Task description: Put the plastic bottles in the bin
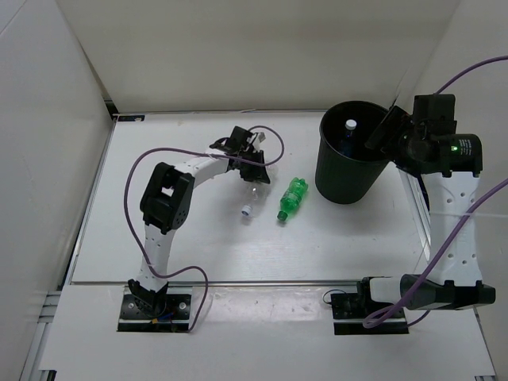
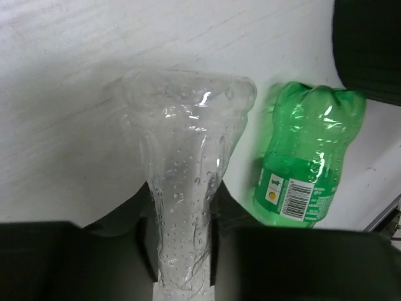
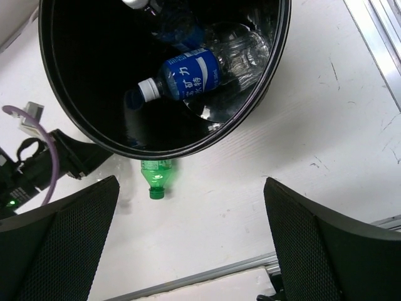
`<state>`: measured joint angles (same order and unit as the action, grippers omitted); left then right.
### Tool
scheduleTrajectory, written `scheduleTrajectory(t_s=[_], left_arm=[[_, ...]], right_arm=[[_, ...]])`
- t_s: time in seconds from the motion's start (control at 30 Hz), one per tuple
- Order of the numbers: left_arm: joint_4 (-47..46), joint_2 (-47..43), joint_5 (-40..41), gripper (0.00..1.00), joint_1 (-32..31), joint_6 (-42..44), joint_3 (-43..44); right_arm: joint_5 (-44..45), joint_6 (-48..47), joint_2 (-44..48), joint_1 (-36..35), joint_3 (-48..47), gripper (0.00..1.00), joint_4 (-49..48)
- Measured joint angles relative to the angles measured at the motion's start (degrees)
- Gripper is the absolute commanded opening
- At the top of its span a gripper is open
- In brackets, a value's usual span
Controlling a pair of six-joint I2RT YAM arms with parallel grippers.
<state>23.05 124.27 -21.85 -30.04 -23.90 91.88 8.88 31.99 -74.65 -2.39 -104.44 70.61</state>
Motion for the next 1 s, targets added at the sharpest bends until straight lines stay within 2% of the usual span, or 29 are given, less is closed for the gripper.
scheduleTrajectory(t_s=[0.03,0.17,0.27,0.37,0.43,0.47,0.6,0.7,0.77,0.87,1.0], left_arm=[[0.72,0.0,0.02,0.11,0.17,-0.5,0.66],[2.97,0.07,0.48,0.12,1.38,-4.17,11.02],[3.43,0.15,2.34,0.18,2.29,-5.66,23.98],[2.95,1.49,4.68,0.23,3.19,-5.97,43.5],[-1.86,2.45,5.66,0.23,3.26,-6.58,53.83],[-5.9,1.62,5.77,0.23,3.19,-7.52,55.76],[-20.74,-2.34,5.9,0.26,1.2,-11.34,53.29],[-26.71,1.84,6.16,0.3,-2.49,-13.0,56.74],[-30.82,5.11,7.08,0.28,-5.57,-14.03,56.3],[-32.92,10.16,8.17,0.28,-9.14,-15.74,54.55],[-33.38,16.06,9.53,0.35,-11.87,-17.66,52.89]], right_arm=[[0.04,0.0,0.0,0.0,0.07,1.0,0.0],[1.05,0.13,0.09,0.0,0.11,1.0,0.02],[1.99,0.52,0.48,0.0,0.42,1.0,0.09],[3.04,1.05,1.25,0.0,0.7,1.0,0.24],[3.89,1.62,2.01,0.0,0.83,1.0,0.57],[4.48,1.99,2.43,0.0,0.85,1.0,0.81],[7.32,2.73,3.56,0.0,-0.17,1.0,2.6],[9.33,3.21,3.52,0.0,-3.63,1.0,3.5],[10.29,3.39,3.56,0.0,-7.04,1.0,3.52],[10.58,3.39,3.85,0.0,-12.76,1.0,3.43],[10.49,2.4,6.54,0.0,-15.28,1.0,2.99]])
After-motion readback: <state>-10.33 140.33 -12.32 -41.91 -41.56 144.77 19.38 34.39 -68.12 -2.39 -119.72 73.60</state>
